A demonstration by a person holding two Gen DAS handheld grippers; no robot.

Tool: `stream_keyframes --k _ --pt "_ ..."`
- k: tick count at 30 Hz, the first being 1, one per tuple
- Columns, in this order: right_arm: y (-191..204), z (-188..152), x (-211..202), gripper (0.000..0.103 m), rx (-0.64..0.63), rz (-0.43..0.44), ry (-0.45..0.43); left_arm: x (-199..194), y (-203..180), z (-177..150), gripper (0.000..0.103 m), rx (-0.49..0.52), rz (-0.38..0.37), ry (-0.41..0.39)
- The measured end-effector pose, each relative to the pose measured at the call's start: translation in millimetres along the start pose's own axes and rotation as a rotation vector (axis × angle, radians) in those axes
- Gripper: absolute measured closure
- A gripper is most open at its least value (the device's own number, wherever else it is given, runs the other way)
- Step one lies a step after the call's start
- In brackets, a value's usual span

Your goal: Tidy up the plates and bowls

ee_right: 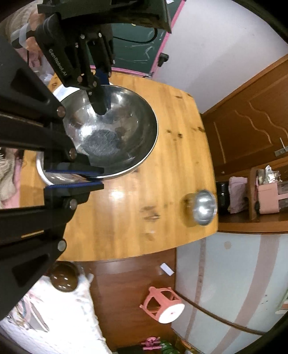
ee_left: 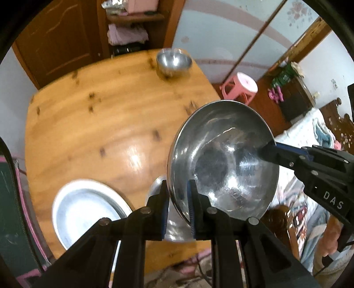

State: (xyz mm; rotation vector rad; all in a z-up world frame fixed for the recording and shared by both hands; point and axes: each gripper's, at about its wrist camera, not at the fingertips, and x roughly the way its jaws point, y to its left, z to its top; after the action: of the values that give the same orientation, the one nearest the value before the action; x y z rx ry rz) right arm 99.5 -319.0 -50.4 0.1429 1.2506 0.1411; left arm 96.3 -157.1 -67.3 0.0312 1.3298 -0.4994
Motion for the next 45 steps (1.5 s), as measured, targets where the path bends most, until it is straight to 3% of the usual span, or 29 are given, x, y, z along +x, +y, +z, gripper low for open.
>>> stream_keyframes --k 9,21,30,40,41,43,45 --pt "-9 -60 55 0.097 0.052 0.034 0.102 63 9 -57 0.089 -0.063 -0.01 0.097" --pt "-19 -77 113 0.096 0.117 0.07 0.194 110 29 -68 0.089 -0.08 0.046 0.139" --pt "-17 -77 129 0.095 0.102 0.045 0.214 103 34 -65 0.082 -0.073 0.065 0.116" --pt "-7 -70 116 0.094 0.04 0.035 0.161 73 36 -56 0.065 -0.062 0.089 0.046" --pt "-6 -70 113 0.093 0.031 0.029 0.153 68 36 -54 0.063 -0.061 0.09 0.039" --pt "-3 -67 105 0.087 0.011 0.022 0.136 59 35 -51 0.048 -0.06 0.09 0.018" --pt "0 -65 97 0.076 -0.005 0.019 0.115 49 32 -47 0.046 -0.052 0.093 -0.009"
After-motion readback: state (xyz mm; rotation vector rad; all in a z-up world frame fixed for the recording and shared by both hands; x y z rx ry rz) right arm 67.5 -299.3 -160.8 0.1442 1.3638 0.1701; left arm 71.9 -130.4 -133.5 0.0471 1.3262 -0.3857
